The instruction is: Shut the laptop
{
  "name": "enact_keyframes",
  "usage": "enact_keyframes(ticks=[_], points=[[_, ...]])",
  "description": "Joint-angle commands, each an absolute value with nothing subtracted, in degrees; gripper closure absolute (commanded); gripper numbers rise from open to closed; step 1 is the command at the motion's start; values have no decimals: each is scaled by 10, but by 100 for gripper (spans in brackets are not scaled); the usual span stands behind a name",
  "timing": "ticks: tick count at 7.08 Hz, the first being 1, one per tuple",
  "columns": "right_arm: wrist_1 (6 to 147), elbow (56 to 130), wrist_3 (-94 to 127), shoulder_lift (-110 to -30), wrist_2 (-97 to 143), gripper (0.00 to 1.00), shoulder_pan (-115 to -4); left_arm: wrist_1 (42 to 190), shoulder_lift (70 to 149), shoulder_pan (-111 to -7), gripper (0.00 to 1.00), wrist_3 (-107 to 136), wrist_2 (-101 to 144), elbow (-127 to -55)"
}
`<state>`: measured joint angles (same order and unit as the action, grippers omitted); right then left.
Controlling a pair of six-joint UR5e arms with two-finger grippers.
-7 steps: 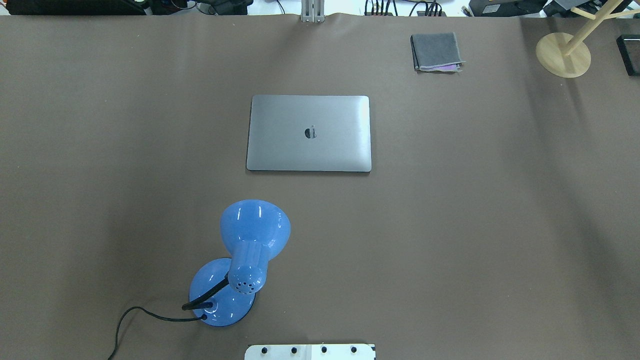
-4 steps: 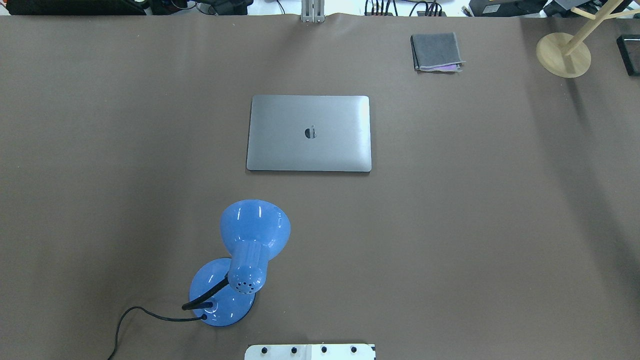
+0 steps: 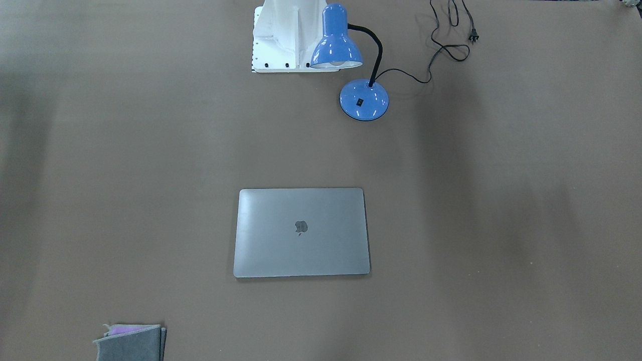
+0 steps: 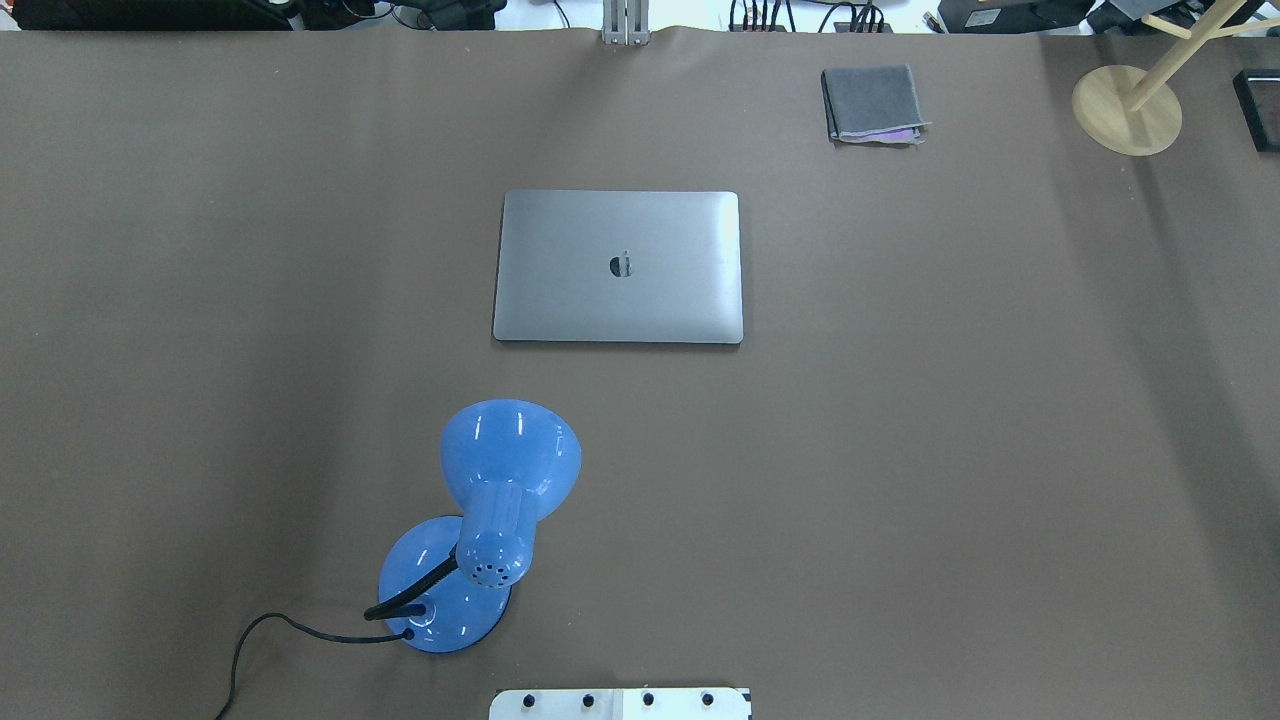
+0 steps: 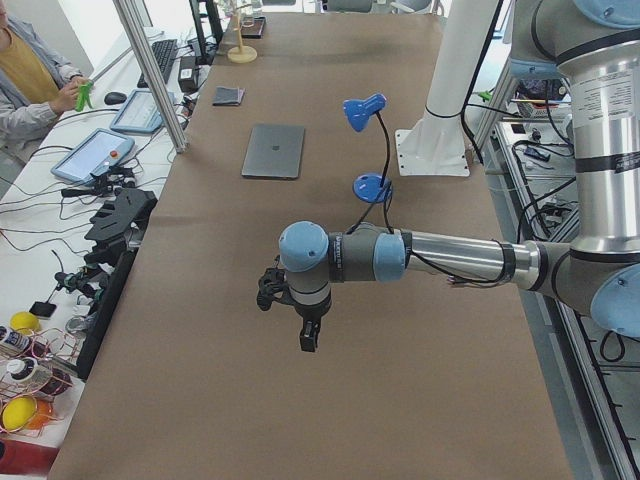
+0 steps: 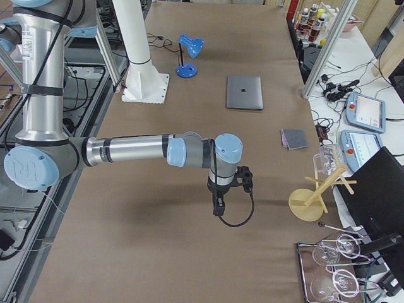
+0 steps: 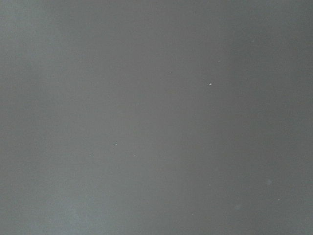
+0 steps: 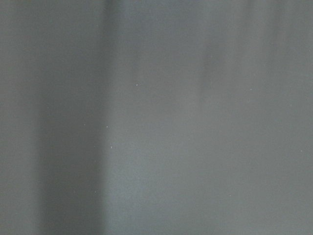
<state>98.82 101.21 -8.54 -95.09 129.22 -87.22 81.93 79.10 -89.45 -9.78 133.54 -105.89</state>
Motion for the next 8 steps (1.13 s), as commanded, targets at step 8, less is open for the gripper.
enact_keyframes(ticks=[8], points=[[987, 1032, -91, -954, 1294, 0, -879, 881, 799, -929, 2, -61, 1318, -1045]])
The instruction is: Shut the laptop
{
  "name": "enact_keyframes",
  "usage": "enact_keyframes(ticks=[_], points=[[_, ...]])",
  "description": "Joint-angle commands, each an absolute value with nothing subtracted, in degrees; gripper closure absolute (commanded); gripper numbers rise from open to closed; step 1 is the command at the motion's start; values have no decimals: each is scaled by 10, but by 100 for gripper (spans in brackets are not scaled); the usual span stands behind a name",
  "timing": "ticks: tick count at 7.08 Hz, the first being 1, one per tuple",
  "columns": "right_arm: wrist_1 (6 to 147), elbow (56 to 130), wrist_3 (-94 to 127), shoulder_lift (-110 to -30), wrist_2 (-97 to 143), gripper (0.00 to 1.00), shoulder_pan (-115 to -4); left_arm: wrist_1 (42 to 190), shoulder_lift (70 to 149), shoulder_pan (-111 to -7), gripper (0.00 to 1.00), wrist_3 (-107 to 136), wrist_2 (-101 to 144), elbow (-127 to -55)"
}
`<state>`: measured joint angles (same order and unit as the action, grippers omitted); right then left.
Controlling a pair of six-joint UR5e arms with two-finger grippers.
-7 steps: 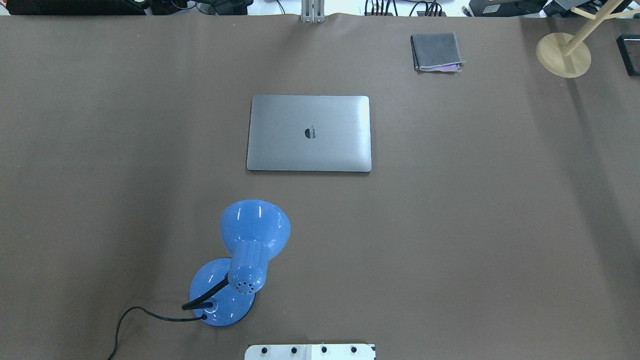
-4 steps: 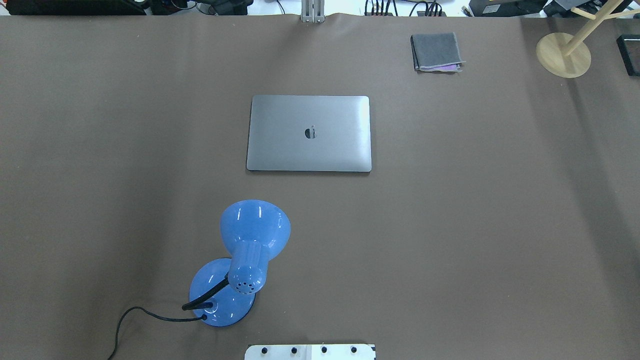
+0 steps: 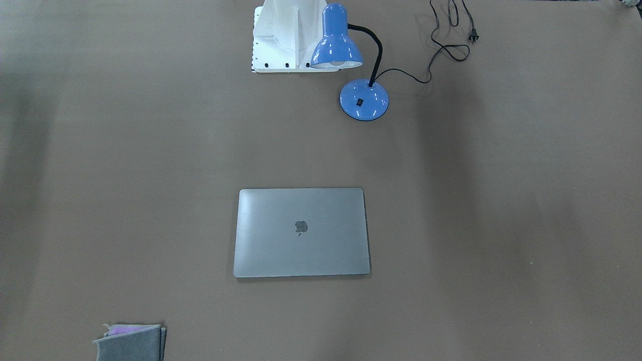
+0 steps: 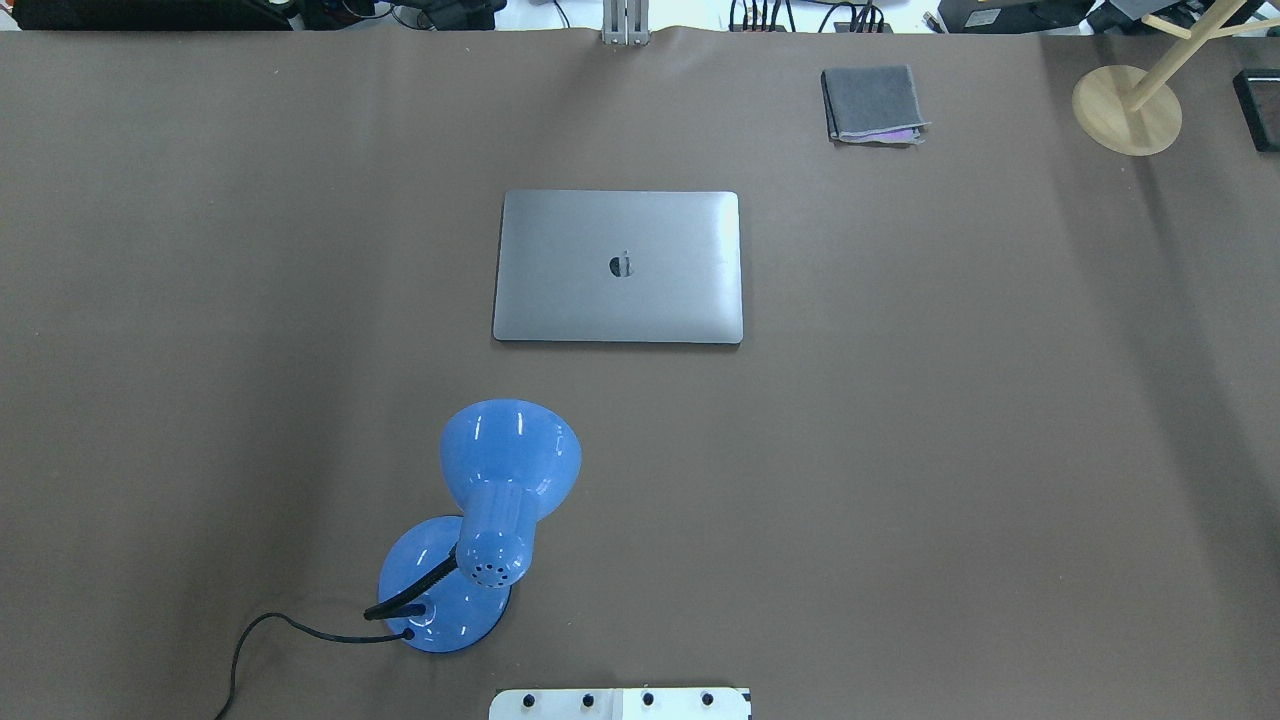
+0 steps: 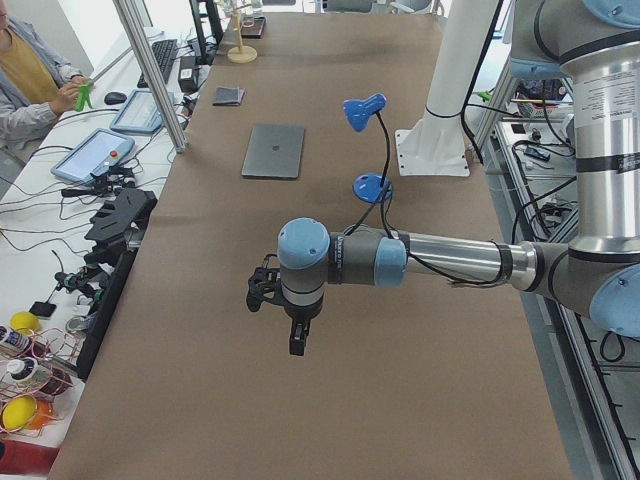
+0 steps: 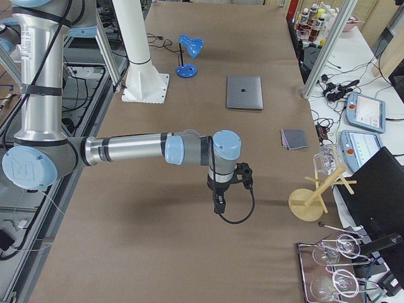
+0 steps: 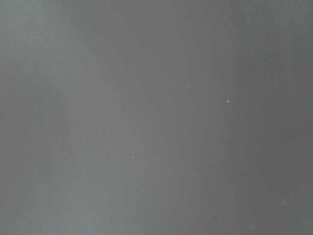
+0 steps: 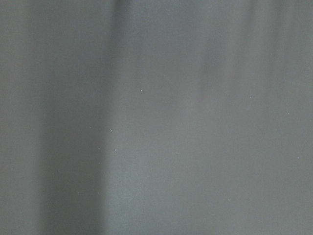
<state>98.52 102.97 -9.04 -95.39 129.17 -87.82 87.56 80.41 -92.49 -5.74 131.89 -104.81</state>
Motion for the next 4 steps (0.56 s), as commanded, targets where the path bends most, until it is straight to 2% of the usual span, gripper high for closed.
enact_keyframes(ticks=[1, 4], points=[[989, 1029, -90, -953, 1295, 0, -879, 882, 802, -929, 2, -62, 1320, -1034], [986, 1016, -85, -946, 1296, 0, -873, 883, 809, -929, 2, -58, 1319, -1048]])
